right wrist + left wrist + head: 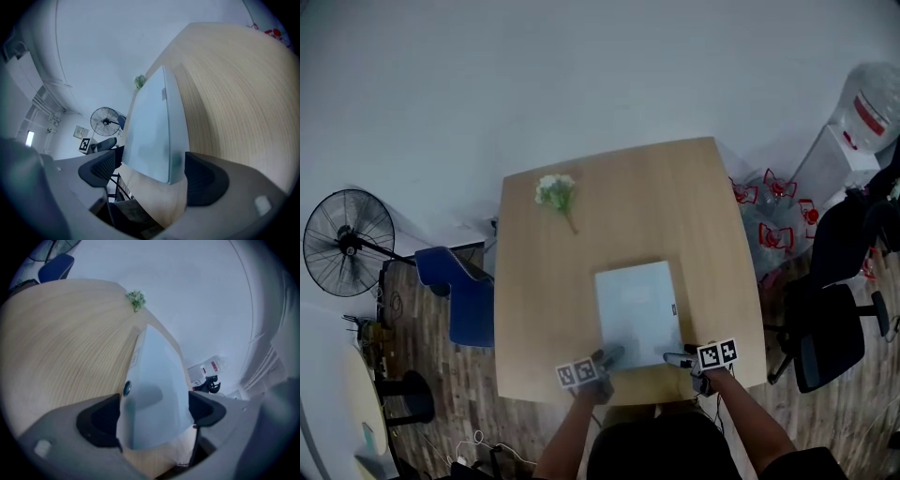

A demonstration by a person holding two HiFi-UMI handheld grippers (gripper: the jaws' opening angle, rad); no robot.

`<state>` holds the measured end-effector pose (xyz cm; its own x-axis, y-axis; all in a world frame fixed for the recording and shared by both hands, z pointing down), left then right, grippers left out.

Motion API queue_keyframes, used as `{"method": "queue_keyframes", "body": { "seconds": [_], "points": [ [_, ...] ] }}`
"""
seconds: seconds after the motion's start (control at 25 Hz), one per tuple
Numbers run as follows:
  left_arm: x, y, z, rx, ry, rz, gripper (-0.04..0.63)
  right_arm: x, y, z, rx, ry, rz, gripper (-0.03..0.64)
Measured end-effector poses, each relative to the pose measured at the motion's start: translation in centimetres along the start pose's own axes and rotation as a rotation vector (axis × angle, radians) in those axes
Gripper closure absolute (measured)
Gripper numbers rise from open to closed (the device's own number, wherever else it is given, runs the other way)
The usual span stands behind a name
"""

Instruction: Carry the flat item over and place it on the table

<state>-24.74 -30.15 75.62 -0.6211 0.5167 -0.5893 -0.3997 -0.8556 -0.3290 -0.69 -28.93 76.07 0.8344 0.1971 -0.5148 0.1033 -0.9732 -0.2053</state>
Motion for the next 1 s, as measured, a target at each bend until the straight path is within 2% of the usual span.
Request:
{"method": "queue_keyframes", "body": {
  "seconds": [0.12,0.28,0.48,0.6,0.72,0.88,0.92,1.0],
  "points": [
    [1.6,0.1,-2.0,-0.044,-0.018,-0.05,0.14,1.9,1.2,1.9,0.066,0.015,-0.082,0.181],
    [4.4,1.0,-6.2,-0.177,-0.052,-0.131,0.147,4.2,2.6,5.1,0.193,0.004,-0.168,0.231],
    [8.3,3.0,-12.1,-0.334,-0.107,-0.246,0.217,7.7,4.3,10.1,0.357,-0.057,-0.308,0.315],
    [10.3,3.8,-15.1,-0.406,-0.145,-0.299,0.301,9.6,4.7,13.2,0.404,-0.095,-0.407,0.358],
    [12.7,4.5,-17.4,-0.473,-0.175,-0.373,0.406,11.1,4.7,16.6,0.446,-0.116,-0.508,0.432],
    [15.1,6.4,-18.4,-0.546,-0.134,-0.454,0.527,12.1,5.4,20.7,0.518,-0.139,-0.616,0.516],
    [15.6,6.8,-18.6,-0.568,-0.113,-0.464,0.575,12.3,5.5,21.6,0.536,-0.146,-0.636,0.544],
    [16.5,7.6,-18.9,-0.608,-0.079,-0.469,0.595,12.5,5.8,23.2,0.577,-0.17,-0.667,0.589]
  ]
}}
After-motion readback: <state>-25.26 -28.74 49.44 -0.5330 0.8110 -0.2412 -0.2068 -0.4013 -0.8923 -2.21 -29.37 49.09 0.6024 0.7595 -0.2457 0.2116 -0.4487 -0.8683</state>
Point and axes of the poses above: the fingertips, and each gripper's own axes: x backward along the fingers, z to its left, y out of its top, the point moved 4 cm from there along x, backward along the fingers, and after that the axes turned 1 degree about -y, right-handed, at the moved point
